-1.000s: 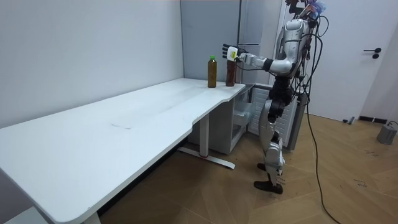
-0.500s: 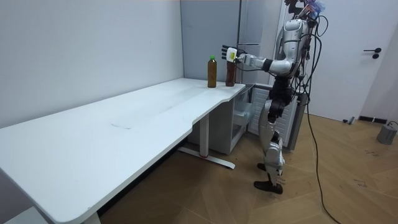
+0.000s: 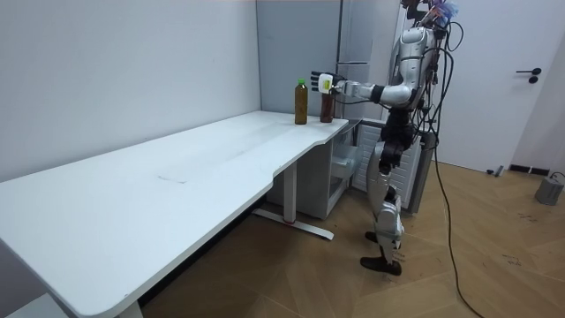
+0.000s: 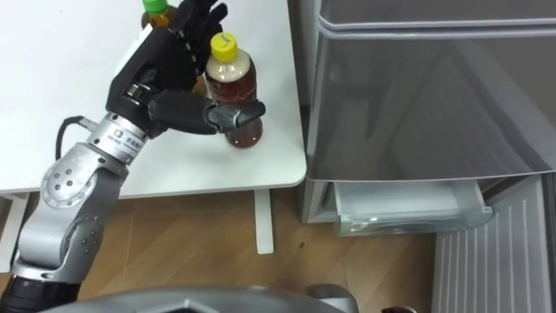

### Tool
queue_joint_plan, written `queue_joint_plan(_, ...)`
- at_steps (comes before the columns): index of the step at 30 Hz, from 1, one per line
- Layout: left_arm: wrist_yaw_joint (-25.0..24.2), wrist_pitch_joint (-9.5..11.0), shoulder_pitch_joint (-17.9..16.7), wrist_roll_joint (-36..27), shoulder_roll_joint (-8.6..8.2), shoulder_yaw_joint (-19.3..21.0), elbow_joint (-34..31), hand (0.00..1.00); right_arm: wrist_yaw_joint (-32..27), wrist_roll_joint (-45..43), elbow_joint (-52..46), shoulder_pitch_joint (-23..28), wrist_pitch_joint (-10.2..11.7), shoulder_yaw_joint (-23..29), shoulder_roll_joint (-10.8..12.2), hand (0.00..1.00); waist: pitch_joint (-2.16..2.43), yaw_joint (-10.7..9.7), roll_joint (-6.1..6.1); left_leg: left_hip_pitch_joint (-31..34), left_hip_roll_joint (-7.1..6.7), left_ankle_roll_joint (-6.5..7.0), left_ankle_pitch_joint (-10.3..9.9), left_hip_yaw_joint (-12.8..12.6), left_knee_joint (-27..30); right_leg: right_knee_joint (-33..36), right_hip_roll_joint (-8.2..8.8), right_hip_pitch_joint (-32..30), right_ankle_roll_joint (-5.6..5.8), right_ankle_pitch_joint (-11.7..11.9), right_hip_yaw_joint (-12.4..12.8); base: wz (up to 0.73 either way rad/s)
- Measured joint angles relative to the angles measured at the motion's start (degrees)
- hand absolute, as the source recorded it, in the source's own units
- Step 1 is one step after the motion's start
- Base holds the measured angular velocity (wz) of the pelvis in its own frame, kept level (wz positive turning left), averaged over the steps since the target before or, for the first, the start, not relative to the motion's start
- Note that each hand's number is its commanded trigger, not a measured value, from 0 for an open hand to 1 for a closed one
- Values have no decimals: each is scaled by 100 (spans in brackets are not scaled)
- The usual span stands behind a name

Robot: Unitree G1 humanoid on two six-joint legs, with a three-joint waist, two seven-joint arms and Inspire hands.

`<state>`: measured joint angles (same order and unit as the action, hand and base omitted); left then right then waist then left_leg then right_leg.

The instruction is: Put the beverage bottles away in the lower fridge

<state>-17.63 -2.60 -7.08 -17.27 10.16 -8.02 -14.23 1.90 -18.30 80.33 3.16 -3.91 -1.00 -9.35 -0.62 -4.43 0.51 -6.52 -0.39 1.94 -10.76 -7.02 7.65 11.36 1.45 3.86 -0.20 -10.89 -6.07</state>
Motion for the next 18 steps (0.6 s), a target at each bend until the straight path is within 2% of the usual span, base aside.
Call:
queue_joint_plan(11, 131, 0, -23, 229, 64, -16, 0, 0, -8, -1, -26, 5, 11, -2, -1, 0, 5, -4, -2, -9, -4, -1, 1, -38, 1, -66, 1, 41, 2, 3, 33, 0)
queue_joint_plan(12, 158, 0, -26, 267, 85, -25, 0, 10, -16, 0, -25, 12, 11, -16, -3, 0, 5, -8, -3, -11, -4, -1, 1, -38, 3, -71, 1, 48, 2, 3, 35, 0)
queue_joint_plan(13, 183, 0, -26, 294, 95, -39, 0, 100, -20, 1, -25, 17, 11, -20, -4, 0, 5, -7, -4, -13, -4, -1, 1, -38, 4, -72, 1, 51, 2, 3, 34, 0)
queue_joint_plan(18, 236, 0, -27, 340, 150, -128, 0, 100, -47, -1, -27, 23, 14, -54, -5, 0, 2, -11, -13, -27, -4, -1, 1, -40, 9, -83, 3, 80, 2, 3, 30, 0)
